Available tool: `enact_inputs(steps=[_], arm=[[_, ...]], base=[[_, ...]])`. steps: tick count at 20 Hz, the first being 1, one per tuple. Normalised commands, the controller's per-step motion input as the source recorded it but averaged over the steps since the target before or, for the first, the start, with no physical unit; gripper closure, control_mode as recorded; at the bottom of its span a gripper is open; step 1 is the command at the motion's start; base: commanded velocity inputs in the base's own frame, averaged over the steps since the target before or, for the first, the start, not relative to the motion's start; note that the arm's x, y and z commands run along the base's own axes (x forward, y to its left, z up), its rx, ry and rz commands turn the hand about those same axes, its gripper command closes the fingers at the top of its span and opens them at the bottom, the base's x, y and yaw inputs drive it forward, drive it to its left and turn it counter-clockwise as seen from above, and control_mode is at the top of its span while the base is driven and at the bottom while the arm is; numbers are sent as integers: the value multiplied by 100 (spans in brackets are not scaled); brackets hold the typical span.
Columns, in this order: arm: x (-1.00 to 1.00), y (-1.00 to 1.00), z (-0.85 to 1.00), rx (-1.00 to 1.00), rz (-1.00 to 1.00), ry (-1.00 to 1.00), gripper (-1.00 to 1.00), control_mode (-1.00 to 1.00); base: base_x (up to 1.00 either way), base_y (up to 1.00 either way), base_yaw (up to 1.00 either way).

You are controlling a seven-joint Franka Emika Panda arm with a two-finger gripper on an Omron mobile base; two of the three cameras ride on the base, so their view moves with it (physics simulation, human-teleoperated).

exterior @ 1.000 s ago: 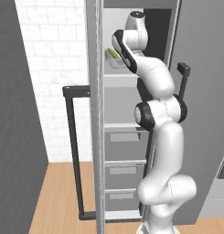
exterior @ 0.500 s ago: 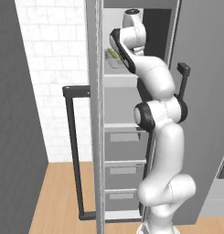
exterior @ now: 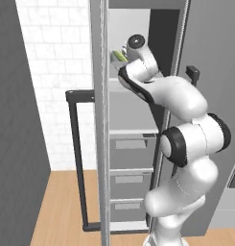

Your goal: Take the meat container that has the chicken drumstick and place it on the second highest rack of the freezer. Then take the vegetable container that has the corn and eggplant and place it on the highest rack of the freezer.

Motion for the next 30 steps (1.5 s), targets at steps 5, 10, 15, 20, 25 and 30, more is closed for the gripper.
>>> enact_inputs(steps=[5, 10, 15, 20, 25, 30], arm=[[-97, -2, 73, 7, 6, -32, -100, -100], [-100, 0, 61, 13, 0, -1, -100, -100], [-100, 0, 11, 25, -2, 7, -100, -100], [-100, 0, -2, 22, 0, 12, -100, -100], [-100, 0, -29, 9, -1, 10, -100, -100], [-100, 0, -35, 1, 0, 6, -100, -100]], base=[[0, 0, 0], [0, 0, 0], [0, 0, 0], [0, 0, 0], [0, 0, 0], [0, 0, 0]])
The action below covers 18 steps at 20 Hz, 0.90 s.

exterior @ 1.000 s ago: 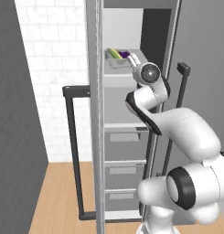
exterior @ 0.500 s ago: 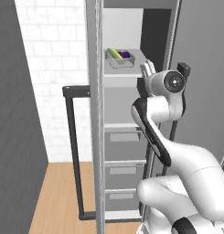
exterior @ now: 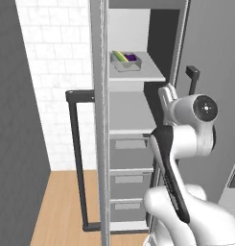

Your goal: Take the meat container that has the chicken drumstick and place it on the second highest rack of the freezer. Then take the vegetable container that has the corn and eggplant and place it on the highest rack of the freezer.

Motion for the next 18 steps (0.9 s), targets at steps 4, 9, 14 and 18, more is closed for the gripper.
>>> enact_inputs(steps=[4, 9, 14, 18], arm=[[-99, -8, -29, 1, 0, 3, -100, -100], [-100, -18, -36, 2, -1, 2, -100, -100], [0, 0, 0, 0, 0, 0, -100, 100], [0, 0, 0, 0, 0, 0, -100, 100]], base=[[0, 0, 0], [0, 0, 0], [-43, -41, -3], [0, -100, -15]])
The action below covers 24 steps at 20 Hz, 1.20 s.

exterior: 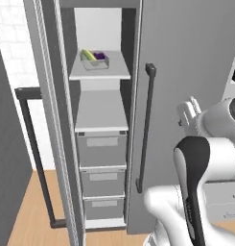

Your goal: Take the meat container that has the chicken drumstick and place it on the second highest rack of the freezer. Then take the vegetable container that has the corn and eggplant and place it on the highest rack of the freezer.

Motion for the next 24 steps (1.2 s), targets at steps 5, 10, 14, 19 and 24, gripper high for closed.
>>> enact_inputs(steps=[5, 10, 14, 19, 24], arm=[[0, 0, 0, 0, 0, 0, -100, 100], [0, 0, 0, 0, 0, 0, -100, 100], [0, 0, 0, 0, 0, 0, -100, 100], [0, 0, 0, 0, 0, 0, -100, 100], [0, 0, 0, 0, 0, 0, -100, 100]], base=[[3, -100, -19], [7, -100, -14], [0, -100, -13], [0, -100, -13], [19, -100, -6]])
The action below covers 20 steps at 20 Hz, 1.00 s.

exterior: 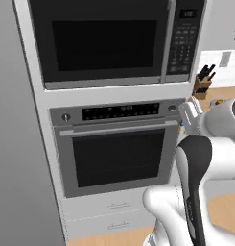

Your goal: Take the meat container that has the chicken drumstick and place it on the second highest rack of the freezer. Then take the vegetable container that has the corn and eggplant and place it on the highest rack of the freezer.

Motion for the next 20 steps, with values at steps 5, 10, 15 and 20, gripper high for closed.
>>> enact_inputs(steps=[5, 10, 15, 20], arm=[[0, 0, 0, 0, 0, 0, -100, 100], [0, 0, 0, 0, 0, 0, -100, 100], [0, 0, 0, 0, 0, 0, -100, 100], [0, 0, 0, 0, 0, 0, -100, 100]], base=[[51, -100, 0], [44, -100, 0], [38, -100, 0], [57, -90, 0]])
